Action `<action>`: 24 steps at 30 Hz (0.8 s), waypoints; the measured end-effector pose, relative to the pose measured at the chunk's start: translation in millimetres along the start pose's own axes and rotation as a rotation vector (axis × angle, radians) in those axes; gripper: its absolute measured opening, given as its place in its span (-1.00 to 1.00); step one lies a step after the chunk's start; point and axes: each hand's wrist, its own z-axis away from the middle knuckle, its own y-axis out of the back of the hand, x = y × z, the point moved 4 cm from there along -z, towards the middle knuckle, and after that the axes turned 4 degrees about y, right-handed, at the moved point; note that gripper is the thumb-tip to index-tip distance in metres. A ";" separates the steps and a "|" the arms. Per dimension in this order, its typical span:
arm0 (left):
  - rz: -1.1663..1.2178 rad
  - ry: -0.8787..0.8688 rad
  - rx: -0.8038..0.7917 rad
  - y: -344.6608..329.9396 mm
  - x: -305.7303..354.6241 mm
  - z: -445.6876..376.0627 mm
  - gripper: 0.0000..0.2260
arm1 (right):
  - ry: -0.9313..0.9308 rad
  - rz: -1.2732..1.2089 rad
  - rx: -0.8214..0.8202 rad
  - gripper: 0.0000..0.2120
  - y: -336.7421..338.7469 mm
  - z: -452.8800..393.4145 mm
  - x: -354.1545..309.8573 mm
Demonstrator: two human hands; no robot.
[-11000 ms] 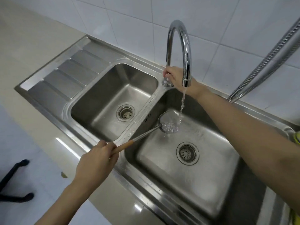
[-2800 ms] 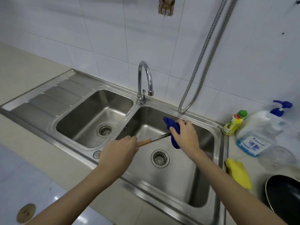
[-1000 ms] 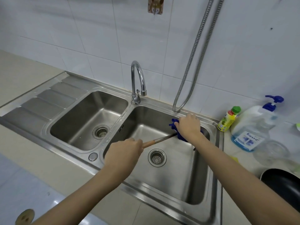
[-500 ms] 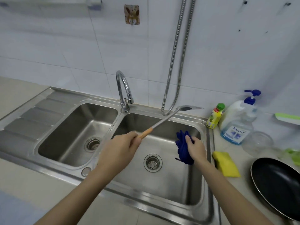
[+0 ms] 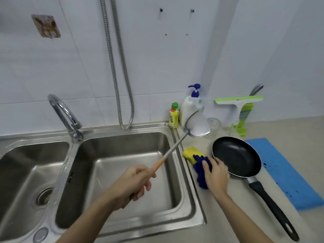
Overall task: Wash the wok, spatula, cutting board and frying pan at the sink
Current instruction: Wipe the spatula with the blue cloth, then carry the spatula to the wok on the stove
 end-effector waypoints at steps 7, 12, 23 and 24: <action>0.019 -0.003 -0.222 -35.3 22.8 -19.4 -0.73 | -0.124 -0.893 -0.012 -0.64 60.6 7.2 -75.4; 0.001 -0.024 -0.381 -59.3 37.3 -25.4 -0.71 | -0.232 -0.988 -0.050 -0.65 84.0 13.0 -66.2; -0.457 -0.259 -0.637 -157.1 65.8 -41.6 -0.78 | -0.427 -0.987 0.255 -0.81 157.6 52.0 11.7; -0.538 -0.316 -0.641 -167.6 70.4 -45.8 -0.77 | -0.443 -0.969 0.279 -0.80 166.6 57.5 21.8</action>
